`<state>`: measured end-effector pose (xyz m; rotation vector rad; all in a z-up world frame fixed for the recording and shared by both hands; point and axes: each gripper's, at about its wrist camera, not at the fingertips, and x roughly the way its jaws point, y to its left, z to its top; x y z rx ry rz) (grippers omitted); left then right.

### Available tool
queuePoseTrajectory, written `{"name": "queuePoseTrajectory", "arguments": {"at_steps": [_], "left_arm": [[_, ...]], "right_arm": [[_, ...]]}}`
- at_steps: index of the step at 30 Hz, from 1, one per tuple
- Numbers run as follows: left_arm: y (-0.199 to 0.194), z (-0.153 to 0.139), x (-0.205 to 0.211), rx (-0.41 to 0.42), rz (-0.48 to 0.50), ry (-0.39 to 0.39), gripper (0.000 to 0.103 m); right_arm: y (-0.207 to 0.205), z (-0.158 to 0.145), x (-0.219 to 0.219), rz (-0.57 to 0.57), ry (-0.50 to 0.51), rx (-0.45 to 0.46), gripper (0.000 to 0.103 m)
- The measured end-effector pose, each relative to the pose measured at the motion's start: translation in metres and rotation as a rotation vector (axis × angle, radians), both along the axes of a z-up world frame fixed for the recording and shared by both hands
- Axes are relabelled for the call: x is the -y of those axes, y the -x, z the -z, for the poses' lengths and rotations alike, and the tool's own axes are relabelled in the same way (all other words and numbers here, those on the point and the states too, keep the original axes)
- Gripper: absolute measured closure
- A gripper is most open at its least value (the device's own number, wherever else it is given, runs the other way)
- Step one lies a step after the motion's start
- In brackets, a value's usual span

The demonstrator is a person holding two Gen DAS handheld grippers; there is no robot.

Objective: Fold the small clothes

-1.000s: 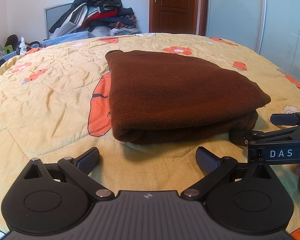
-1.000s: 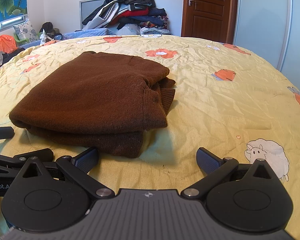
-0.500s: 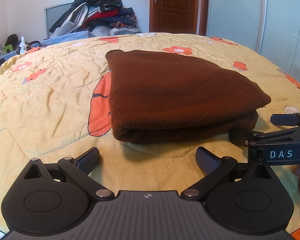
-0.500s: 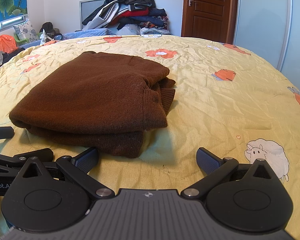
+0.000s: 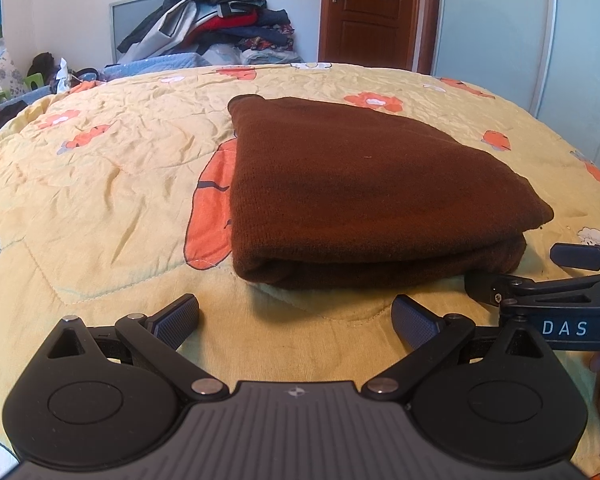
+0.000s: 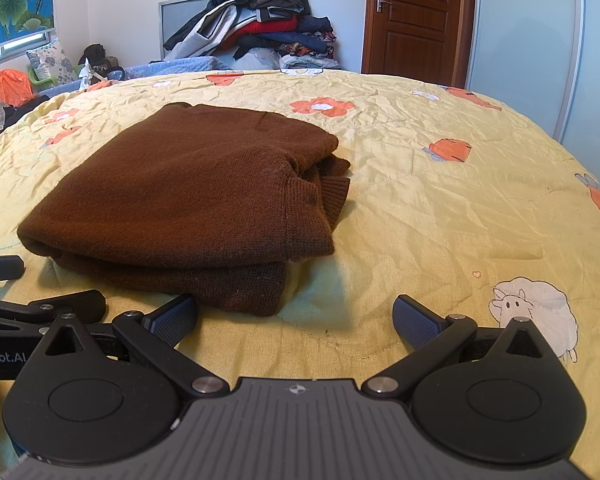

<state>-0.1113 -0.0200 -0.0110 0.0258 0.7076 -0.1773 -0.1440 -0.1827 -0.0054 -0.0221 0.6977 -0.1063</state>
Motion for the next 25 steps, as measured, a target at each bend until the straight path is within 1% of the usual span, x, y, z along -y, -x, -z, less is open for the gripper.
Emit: {"name": "queuePoseTrajectory", "arguments": {"at_steps": [13, 19, 23, 25], "left_arm": [[-0.001, -0.001, 0.001, -0.006, -0.002, 0.001, 0.000], [0.000, -0.001, -0.007, 0.007, -0.011, 0.047, 0.000], [0.001, -0.002, -0.006, 0.003, -0.015, 0.027, 0.000], [0.001, -0.004, -0.009, -0.003, -0.022, -0.021, 0.000]], "right_arm": [[-0.002, 0.000, -0.001, 0.004, -0.004, 0.002, 0.000], [-0.001, 0.000, -0.001, 0.005, -0.004, 0.002, 0.000], [-0.001, 0.000, 0.000, 0.004, -0.006, 0.001, 0.000], [0.000, -0.002, 0.005, -0.008, -0.030, 0.000, 0.000]]}}
